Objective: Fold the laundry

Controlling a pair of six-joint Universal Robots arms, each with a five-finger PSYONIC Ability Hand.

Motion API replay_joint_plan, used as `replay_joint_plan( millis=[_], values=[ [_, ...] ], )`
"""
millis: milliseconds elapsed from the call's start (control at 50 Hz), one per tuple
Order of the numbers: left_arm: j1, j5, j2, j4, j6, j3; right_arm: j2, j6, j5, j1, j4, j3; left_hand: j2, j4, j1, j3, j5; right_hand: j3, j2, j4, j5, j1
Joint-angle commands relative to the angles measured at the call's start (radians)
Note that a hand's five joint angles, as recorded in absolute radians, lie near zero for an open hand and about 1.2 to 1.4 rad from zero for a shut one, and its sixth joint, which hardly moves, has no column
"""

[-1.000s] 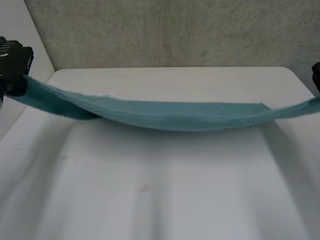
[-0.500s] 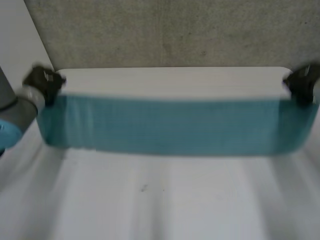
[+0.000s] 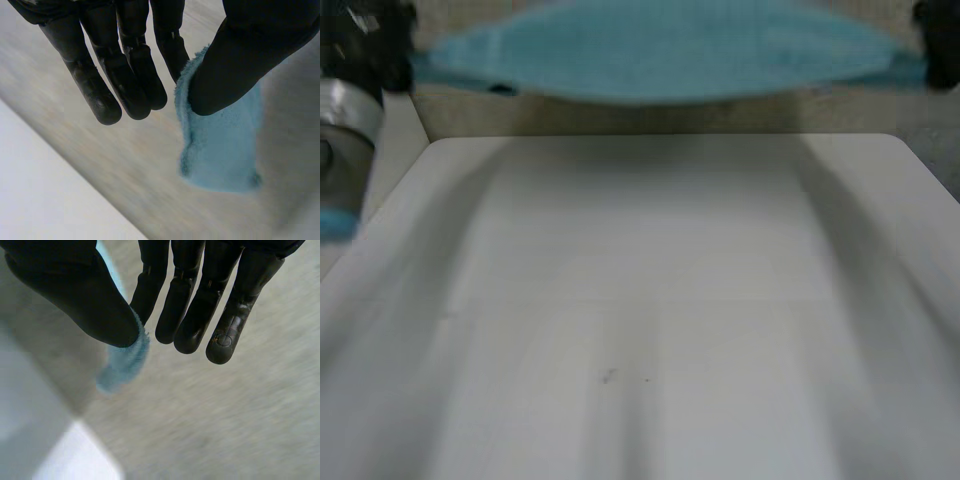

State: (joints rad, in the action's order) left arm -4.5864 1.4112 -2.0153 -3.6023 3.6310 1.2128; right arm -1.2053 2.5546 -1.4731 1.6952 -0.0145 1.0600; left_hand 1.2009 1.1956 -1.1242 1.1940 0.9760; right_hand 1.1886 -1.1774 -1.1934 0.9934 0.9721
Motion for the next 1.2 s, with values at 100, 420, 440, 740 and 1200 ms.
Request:
replay_joint_plan(
  millis=[100,420,440,740,1200],
  values=[
    [0.003,-0.041,-0.143,-0.127,0.011,0.358,0.171,-0.011,0.062,0.009,0.005,0.291,0.195,0.201,-0.272,0.202,0.246,0.208,-0.219,-0.203,0.228,0.424],
    [-0.071,-0.031,0.076,0.104,0.225,0.608,-0.057,-0.178,0.063,-0.095,0.212,0.460,0.195,0.201,-0.272,0.202,0.246,0.208,-0.219,-0.203,0.228,0.424],
    [-0.080,-0.031,0.099,0.140,0.236,0.620,-0.072,-0.200,0.065,-0.104,0.247,0.465,0.195,0.201,-0.272,0.202,0.246,0.208,-0.219,-0.203,0.228,0.424],
    [-0.267,-0.179,0.443,0.804,0.426,0.732,-0.229,-0.663,0.114,-0.342,0.637,0.629,0.195,0.201,-0.272,0.202,0.246,0.208,-0.219,-0.203,0.228,0.424],
    [-0.043,-0.078,-0.281,0.320,0.281,0.010,0.320,-0.341,0.005,-0.103,0.125,0.109,0.195,0.201,-0.272,0.202,0.246,0.208,-0.219,-0.203,0.228,0.424]
  ],
)
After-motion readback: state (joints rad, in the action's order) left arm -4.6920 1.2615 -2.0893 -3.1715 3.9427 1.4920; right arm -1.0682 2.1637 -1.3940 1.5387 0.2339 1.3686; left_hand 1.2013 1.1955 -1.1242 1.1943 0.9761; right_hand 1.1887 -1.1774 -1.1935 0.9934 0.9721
